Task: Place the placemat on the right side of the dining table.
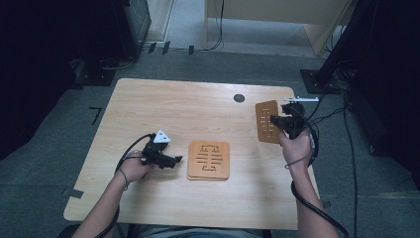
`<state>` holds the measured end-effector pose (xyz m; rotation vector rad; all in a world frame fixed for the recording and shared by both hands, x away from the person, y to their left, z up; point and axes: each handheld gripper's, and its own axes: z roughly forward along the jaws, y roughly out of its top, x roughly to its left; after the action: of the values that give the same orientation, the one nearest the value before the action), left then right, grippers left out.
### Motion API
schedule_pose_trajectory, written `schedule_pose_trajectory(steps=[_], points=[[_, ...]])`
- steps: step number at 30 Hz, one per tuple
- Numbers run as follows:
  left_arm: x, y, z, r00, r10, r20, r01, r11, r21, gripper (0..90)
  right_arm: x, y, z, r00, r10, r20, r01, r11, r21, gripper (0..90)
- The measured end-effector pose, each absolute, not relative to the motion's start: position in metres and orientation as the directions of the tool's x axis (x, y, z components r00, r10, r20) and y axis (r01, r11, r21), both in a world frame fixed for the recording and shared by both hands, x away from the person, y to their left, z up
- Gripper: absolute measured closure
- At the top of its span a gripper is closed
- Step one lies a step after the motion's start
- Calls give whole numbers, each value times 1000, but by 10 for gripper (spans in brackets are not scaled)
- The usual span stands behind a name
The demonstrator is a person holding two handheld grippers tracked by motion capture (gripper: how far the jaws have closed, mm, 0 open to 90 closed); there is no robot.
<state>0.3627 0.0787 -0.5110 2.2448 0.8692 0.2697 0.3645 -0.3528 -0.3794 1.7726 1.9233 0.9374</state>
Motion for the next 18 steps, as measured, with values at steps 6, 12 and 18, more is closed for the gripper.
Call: schedule_pose_trajectory(steps=[6,12,18], points=[[362,78,-511,755,654,-53,505,-528,682,131,366,-362,-383,-103,975,196,765,-48,642,874],[362,78,-512,756,653,-50,504,-530,682,131,370,-367,-387,-77,972,222,809,-70,584,874],[362,78,-511,760,649,-43,499,-539,679,131,371,-369,-388,-59,968,243,830,-88,551,874]])
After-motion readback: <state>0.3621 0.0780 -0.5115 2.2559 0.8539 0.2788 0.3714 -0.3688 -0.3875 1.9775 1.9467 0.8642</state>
